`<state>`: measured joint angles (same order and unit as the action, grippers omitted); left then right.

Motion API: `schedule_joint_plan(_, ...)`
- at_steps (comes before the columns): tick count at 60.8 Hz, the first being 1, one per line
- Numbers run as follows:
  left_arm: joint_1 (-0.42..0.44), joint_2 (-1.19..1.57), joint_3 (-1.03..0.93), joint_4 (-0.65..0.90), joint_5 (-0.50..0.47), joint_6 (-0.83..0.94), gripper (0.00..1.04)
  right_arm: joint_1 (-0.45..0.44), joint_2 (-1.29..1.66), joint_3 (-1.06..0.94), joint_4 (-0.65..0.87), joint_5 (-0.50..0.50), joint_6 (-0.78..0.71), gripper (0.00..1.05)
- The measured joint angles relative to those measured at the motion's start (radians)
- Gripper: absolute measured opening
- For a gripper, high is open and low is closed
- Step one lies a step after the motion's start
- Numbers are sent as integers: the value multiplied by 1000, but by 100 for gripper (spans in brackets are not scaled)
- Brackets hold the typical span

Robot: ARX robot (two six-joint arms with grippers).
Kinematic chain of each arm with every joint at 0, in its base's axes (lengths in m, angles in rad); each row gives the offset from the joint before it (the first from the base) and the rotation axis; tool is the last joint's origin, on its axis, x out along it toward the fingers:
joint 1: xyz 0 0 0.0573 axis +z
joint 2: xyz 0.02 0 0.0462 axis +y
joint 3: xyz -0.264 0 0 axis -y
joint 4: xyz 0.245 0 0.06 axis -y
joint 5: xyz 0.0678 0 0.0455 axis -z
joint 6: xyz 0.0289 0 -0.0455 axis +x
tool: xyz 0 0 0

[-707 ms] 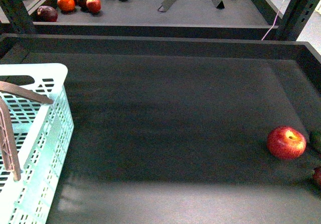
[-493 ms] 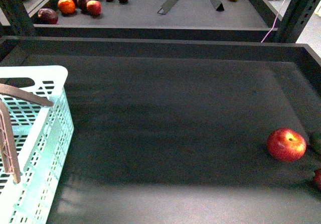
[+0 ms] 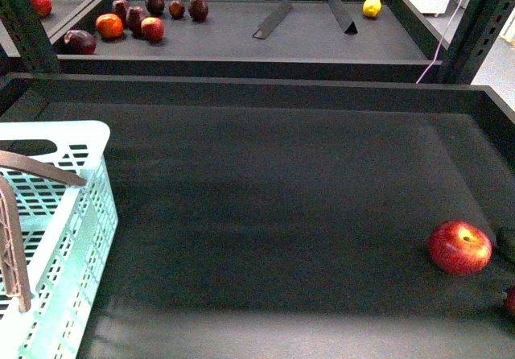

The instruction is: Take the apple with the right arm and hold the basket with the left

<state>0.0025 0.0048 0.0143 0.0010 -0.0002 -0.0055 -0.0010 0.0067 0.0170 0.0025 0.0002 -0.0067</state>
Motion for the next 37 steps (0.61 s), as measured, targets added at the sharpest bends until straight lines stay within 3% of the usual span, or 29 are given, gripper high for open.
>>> schedule_joint_plan(5,35,120,79,-192,112,-179,98,0,0,0,0,0,0,96)
schedule_joint_plan(8,65,218,112,-216,159,-302,98,0,0,0,0,-1,0,96)
schedule_joint_plan(21,263,570,240,-40,336,-694,98,0,0,0,0,0,0,96)
schedule_joint_plan(31,368,916,286,163,366,-909,98,0,0,0,0,0,0,96)
schedule_joint_plan(37,389,1054,314,237,364,-985,98,0,0,0,0,0,0,96)
